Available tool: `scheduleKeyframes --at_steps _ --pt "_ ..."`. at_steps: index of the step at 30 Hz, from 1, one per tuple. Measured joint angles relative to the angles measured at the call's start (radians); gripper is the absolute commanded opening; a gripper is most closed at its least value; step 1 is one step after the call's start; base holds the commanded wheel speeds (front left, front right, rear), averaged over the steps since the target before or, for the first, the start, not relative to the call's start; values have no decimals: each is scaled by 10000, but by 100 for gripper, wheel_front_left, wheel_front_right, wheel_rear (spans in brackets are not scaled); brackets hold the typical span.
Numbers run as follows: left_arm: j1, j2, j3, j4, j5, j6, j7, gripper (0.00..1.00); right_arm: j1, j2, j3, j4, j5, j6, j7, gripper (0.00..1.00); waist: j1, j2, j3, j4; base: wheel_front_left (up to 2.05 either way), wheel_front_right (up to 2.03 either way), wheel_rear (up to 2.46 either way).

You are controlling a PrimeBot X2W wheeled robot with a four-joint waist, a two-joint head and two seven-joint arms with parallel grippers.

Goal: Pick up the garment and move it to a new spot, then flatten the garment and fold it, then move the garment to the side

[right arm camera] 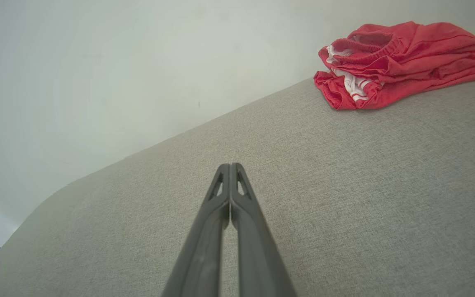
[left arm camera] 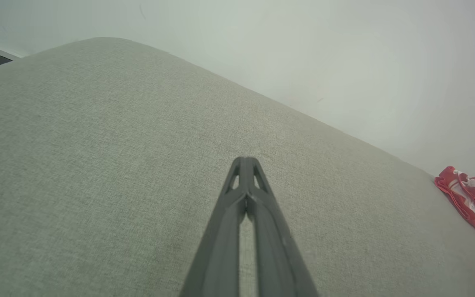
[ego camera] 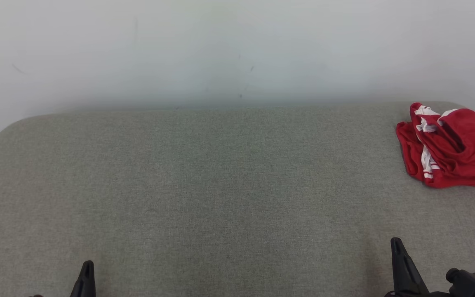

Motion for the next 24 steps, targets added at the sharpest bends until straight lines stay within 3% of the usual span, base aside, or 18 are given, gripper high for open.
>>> scheduleKeyframes --at_steps 24 --pt "-550 -228 268 199 -3440 -178 899 0 -482 -61 -213 196 3697 0 709 0 0 0 41 -51 0 0 0"
